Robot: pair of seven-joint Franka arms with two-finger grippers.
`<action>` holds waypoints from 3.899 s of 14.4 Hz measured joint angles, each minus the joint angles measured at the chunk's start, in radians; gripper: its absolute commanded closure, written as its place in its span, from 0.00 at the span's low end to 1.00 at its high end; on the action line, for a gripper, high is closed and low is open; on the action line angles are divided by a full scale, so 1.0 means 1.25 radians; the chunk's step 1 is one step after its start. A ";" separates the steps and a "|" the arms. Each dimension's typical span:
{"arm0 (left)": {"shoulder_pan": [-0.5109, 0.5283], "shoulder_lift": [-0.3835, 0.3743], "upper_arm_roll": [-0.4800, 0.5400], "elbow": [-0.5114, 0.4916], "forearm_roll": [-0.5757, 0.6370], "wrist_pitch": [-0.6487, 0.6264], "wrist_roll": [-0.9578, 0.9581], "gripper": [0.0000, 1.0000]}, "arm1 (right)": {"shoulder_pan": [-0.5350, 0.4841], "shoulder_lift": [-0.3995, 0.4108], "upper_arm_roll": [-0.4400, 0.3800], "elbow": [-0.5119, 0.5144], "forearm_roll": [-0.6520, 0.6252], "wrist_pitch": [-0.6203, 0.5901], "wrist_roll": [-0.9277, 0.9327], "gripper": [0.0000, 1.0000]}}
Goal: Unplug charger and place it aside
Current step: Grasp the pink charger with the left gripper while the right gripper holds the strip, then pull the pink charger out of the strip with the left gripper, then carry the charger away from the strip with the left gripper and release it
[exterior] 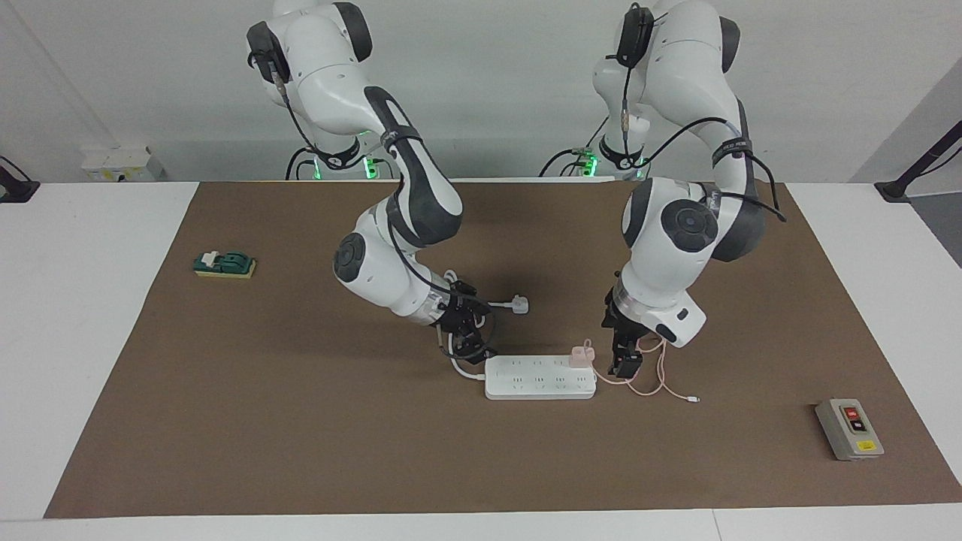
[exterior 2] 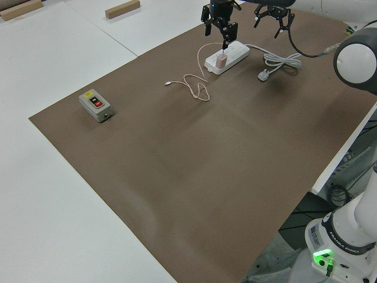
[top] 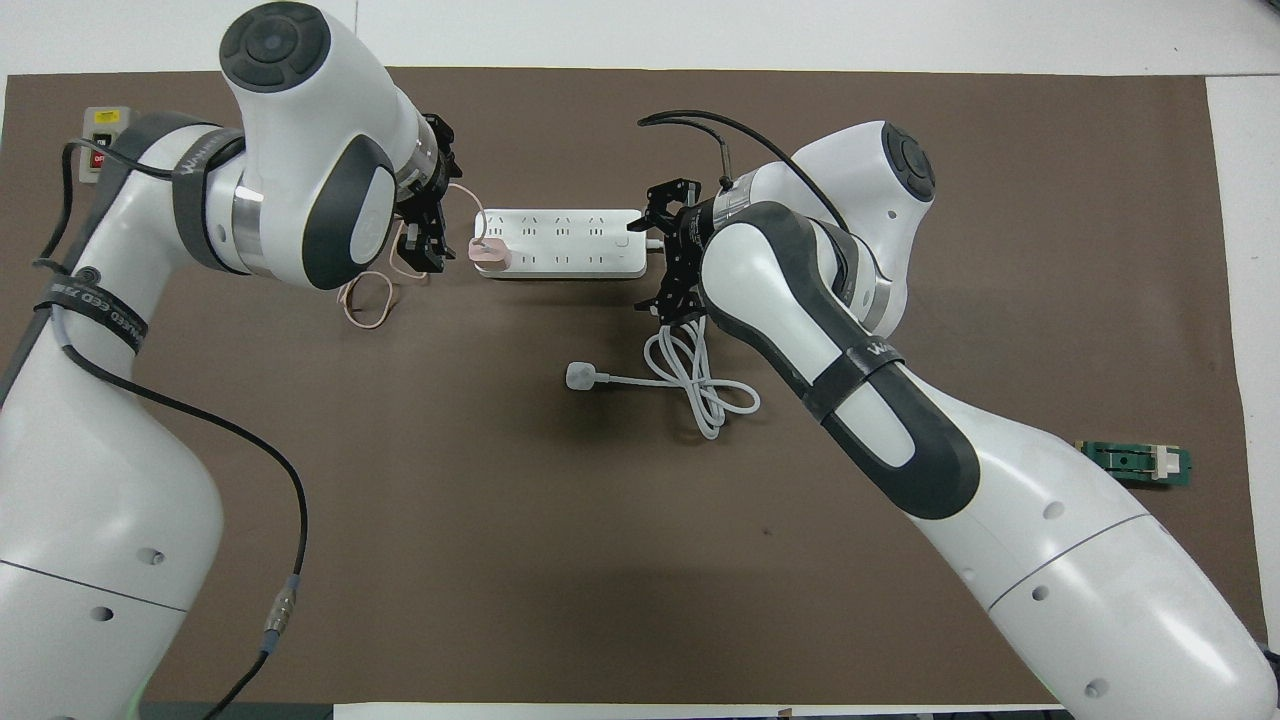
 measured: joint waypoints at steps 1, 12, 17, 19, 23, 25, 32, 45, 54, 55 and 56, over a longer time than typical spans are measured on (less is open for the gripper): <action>-0.007 0.003 0.000 -0.018 0.004 0.024 -0.006 0.00 | 0.000 0.023 0.000 0.021 0.005 0.000 0.008 0.00; -0.040 -0.014 0.003 -0.162 0.034 0.159 -0.011 0.07 | 0.016 0.167 0.001 0.171 0.000 -0.003 0.015 0.00; -0.041 -0.019 0.003 -0.176 0.035 0.170 -0.011 0.23 | 0.015 0.202 -0.002 0.224 -0.025 -0.003 0.015 0.00; -0.044 -0.022 0.003 -0.183 0.035 0.178 -0.011 0.23 | 0.015 0.212 -0.003 0.231 -0.034 -0.003 0.015 0.00; -0.048 -0.025 0.003 -0.186 0.036 0.184 -0.011 0.23 | 0.015 0.220 -0.005 0.236 -0.038 -0.002 0.017 0.50; -0.048 -0.025 0.003 -0.187 0.036 0.186 -0.011 0.23 | 0.014 0.220 -0.005 0.236 -0.038 -0.003 0.021 0.54; -0.048 -0.026 0.003 -0.187 0.036 0.187 -0.011 0.55 | 0.014 0.220 -0.005 0.236 -0.038 -0.002 0.021 0.54; -0.048 -0.026 0.006 -0.179 0.039 0.184 -0.018 1.00 | 0.015 0.220 -0.005 0.236 -0.038 -0.002 0.021 0.53; -0.012 -0.117 0.023 -0.096 0.073 -0.028 0.139 1.00 | 0.015 0.220 -0.005 0.236 -0.038 -0.002 0.021 0.44; 0.009 -0.141 0.024 -0.096 0.073 -0.060 0.193 1.00 | 0.015 0.220 -0.005 0.236 -0.038 -0.002 0.021 0.26; 0.039 -0.170 0.025 -0.095 0.073 -0.102 0.269 1.00 | 0.015 0.220 -0.005 0.236 -0.038 -0.002 0.021 0.00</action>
